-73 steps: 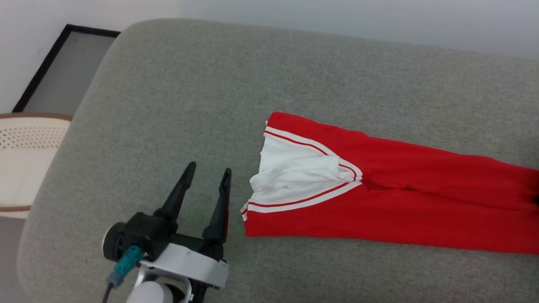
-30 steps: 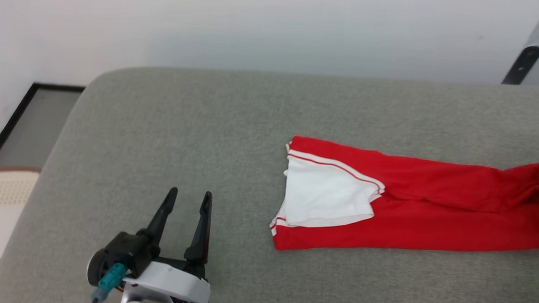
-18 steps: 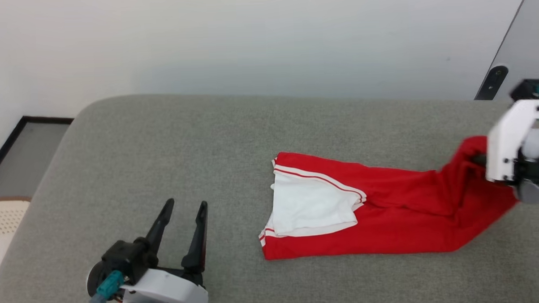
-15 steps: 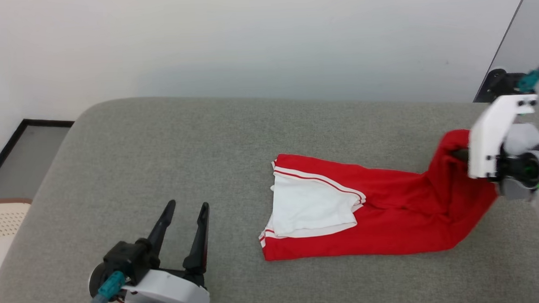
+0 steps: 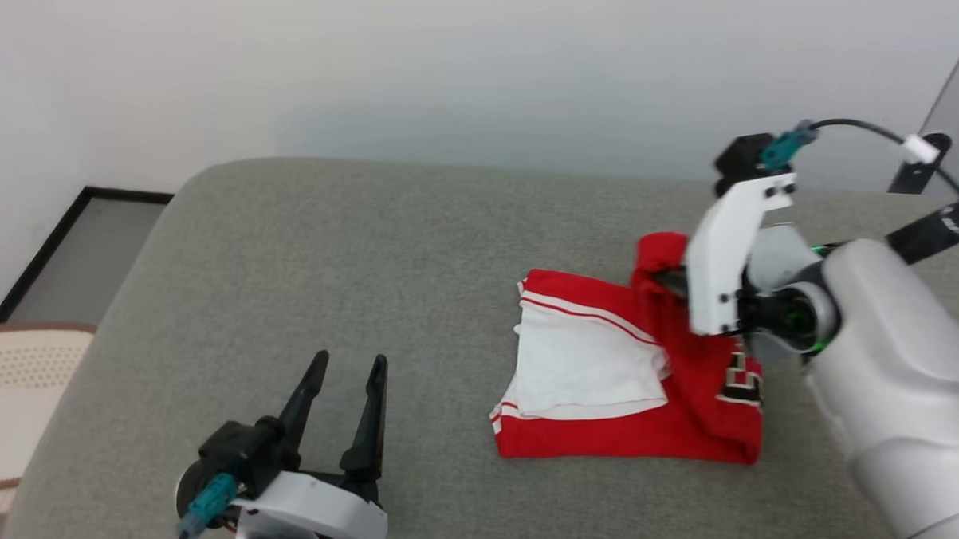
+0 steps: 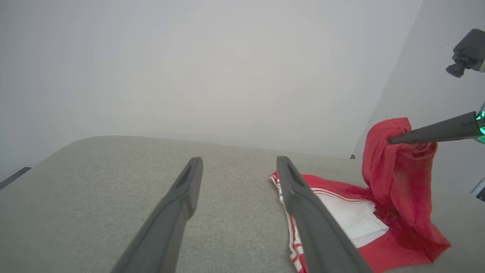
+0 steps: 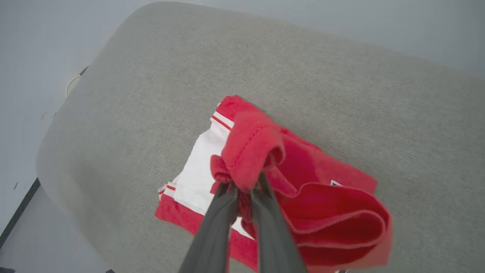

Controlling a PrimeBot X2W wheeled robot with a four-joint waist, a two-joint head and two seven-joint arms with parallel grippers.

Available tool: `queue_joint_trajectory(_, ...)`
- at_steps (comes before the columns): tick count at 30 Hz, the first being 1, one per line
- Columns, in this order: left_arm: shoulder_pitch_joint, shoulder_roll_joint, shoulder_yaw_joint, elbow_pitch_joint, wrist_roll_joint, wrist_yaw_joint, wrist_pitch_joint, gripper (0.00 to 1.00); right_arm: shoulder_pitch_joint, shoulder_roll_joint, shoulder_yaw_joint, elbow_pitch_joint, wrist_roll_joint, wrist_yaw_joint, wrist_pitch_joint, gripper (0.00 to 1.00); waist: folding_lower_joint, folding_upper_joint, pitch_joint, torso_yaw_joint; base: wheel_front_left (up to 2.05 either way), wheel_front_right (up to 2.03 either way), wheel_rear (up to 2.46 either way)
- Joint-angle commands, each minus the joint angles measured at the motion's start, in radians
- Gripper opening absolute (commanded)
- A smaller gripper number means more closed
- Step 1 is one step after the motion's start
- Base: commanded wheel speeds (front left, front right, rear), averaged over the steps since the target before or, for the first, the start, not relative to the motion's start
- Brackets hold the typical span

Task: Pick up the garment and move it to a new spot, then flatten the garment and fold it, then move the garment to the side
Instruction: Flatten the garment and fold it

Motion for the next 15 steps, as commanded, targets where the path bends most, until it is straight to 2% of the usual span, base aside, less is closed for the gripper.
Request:
queue_joint_trajectory(1,-0.013,-0.003,-0.002,0.004,-0.008,-0.003,-0.002,1.0,0.003,0.021,0.002,-0.001,-0.018,-0.002,-0.007,0.0,0.0,0.0,0.014,0.021,0.0,0.0,0.0)
queue_joint_trajectory(7,-0.037,-0.013,-0.028,0.016,-0.019,-0.003,-0.002,1.0,-0.013,0.077,0.027,0.028,-0.057,-0.002,-0.017,0.0,0.0,0.0,0.035,0.066,0.0,0.0,0.0)
queue_joint_trajectory(15,-0.062,-0.025,-0.054,0.03,-0.037,-0.003,-0.002,1.0,-0.037,0.096,0.097,0.101,-0.102,-0.002,-0.061,0.0,0.0,0.0,0.06,0.122,0.0,0.0,0.0)
